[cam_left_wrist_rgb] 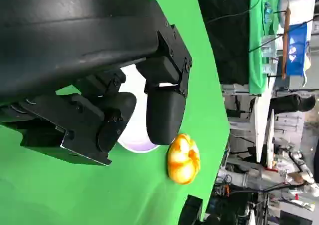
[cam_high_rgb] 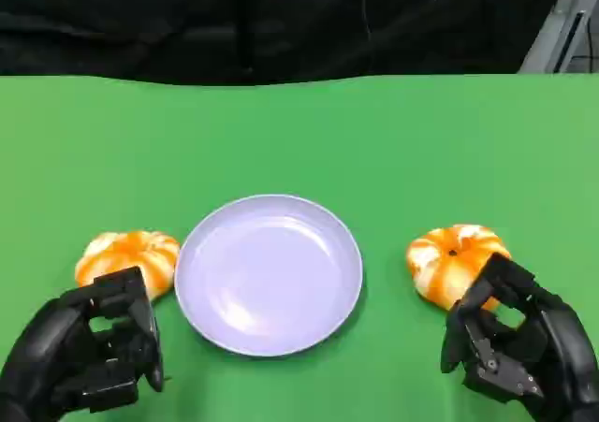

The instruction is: Grasp the bread from the table and place it into the plate.

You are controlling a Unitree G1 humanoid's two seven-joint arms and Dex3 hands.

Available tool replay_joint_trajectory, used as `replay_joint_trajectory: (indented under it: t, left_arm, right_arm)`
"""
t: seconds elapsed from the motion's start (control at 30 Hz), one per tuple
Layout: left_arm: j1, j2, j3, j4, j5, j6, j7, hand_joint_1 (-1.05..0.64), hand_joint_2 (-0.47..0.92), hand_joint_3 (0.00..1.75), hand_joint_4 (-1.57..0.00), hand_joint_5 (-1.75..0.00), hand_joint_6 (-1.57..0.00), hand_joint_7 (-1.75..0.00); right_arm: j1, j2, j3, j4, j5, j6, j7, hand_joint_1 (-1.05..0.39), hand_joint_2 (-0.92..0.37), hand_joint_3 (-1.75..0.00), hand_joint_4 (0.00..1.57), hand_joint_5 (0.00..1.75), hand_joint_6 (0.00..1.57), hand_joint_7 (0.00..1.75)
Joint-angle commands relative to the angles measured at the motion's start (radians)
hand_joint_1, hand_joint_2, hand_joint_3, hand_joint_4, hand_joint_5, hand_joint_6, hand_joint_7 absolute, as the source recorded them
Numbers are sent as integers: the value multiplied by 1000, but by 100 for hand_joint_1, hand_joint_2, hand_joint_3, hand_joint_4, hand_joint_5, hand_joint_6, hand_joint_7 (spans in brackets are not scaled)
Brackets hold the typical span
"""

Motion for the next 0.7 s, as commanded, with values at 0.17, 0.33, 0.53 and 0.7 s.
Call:
replay_joint_trajectory:
  t: [0.17, 0.33, 0.53, 0.7]
  left_arm:
    - [0, 19, 4, -10, 4, 0, 5, 17, 68, 119, -86, -175, -73, -175]
    - [0, 18, 4, -4, 10, -17, 4, 17, 68, 119, -86, -175, -73, -175]
    - [-12, -5, 9, 65, 96, -286, 30, 4, 70, 80, -55, -131, -66, -104]
    - [-30, 45, 11, 97, 249, -428, 112, -42, 91, 20, -31, -43, -56, -14]
  right_arm:
    - [-1, -13, -8, -12, 12, 5, -3, -13, -61, -108, 86, 175, 62, 175]
    - [-4, -15, -9, -4, 13, -8, 5, -12, -62, -107, 85, 175, 61, 175]
    - [-6, -11, -9, -9, 6, -2, -8, -14, -61, -108, 85, 175, 61, 175]
    - [-13, -11, -11, -5, 15, 5, -8, -13, -61, -108, 85, 175, 62, 175]
